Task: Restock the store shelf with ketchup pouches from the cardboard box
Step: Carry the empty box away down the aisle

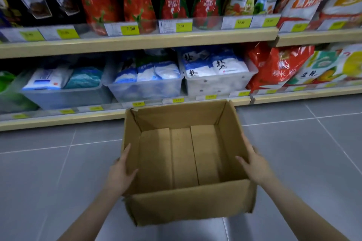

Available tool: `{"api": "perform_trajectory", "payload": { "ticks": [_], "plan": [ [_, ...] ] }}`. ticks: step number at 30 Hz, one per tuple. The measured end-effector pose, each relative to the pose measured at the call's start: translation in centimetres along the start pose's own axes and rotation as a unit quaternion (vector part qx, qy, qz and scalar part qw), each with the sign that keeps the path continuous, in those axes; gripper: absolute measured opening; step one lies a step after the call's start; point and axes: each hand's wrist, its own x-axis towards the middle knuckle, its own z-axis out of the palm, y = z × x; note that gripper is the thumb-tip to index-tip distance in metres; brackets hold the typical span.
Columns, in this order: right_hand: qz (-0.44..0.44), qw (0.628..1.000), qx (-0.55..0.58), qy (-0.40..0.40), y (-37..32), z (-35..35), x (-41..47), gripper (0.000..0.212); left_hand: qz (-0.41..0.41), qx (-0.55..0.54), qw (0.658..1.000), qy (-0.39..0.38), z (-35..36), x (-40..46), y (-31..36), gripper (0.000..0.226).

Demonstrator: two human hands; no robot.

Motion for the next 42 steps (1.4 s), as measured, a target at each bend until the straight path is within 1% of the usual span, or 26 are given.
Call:
{"api": "perform_trajectory", "payload": {
  "ticks": [3,6,8,13,16,18,21,24,26,29,31,34,38,42],
  "plan": [
    [0.001,0.999,-0.051,-0.001,0.3,0.5,1.2,0.073,-0.007,0.029,1.0,0.009,-0.4,0.9,0.1,0.086],
    [0.013,0.998,-0.063,-0.027,-1.0,-0.9,2.1,0.074,-0.024,0.03,0.999,-0.009,-2.4,1.3,1.3,0.085],
    [0.029,0.995,-0.078,-0.056,-3.0,-3.2,2.4,0.07,-0.035,0.033,0.998,-0.031,-4.8,1.5,3.0,0.084],
    [0.059,0.986,-0.1,-0.118,-9.2,-11.1,3.0,0.057,-0.054,0.105,0.988,-0.095,-11.6,1.3,8.3,0.082],
    [0.107,0.981,-0.097,-0.132,-12.0,-14.6,1.9,0.046,-0.051,0.134,0.983,-0.111,-14.8,-0.1,10.9,0.079],
    [0.136,0.978,-0.089,-0.127,-13.5,-16.9,0.7,0.04,-0.058,0.122,0.984,-0.115,-17.1,-1.5,12.6,0.08],
    [0.141,0.976,-0.091,-0.135,-16.4,-20.6,-2.7,0.04,-0.079,0.091,0.985,-0.122,-21.6,-4.4,15.4,0.083],
    [0.153,0.976,-0.084,-0.128,-20.2,-25.2,-7.2,0.034,-0.079,0.094,0.985,-0.119,-27.1,-8.0,18.3,0.083],
    [0.143,0.979,-0.087,-0.119,-22.9,-28.6,-10.6,0.042,-0.076,0.099,0.986,-0.114,-31.2,-10.8,20.3,0.082],
    [0.074,0.99,-0.066,-0.1,-26.4,-33.4,-16.1,0.06,-0.071,0.1,0.988,-0.096,-37.2,-15.8,23.3,0.081],
    [0.05,0.995,-0.05,-0.077,-28.3,-35.9,-19.3,0.063,-0.066,0.093,0.991,-0.073,-40.6,-19.1,24.4,0.082],
    [0.034,0.996,-0.068,-0.049,-31.0,-38.7,-23.1,0.063,-0.057,0.068,0.996,-0.032,-44.9,-24.2,25.0,0.079],
    [-0.031,0.998,-0.049,-0.014,-34.1,-40.5,-26.8,0.065,-0.075,-0.006,0.997,0.036,-47.5,-30.3,24.1,0.073],
    [-0.09,0.995,-0.047,0.023,-36.0,-41.1,-30.0,0.07,-0.062,-0.069,0.989,0.119,-47.5,-36.1,22.3,0.068]
  ]
}}
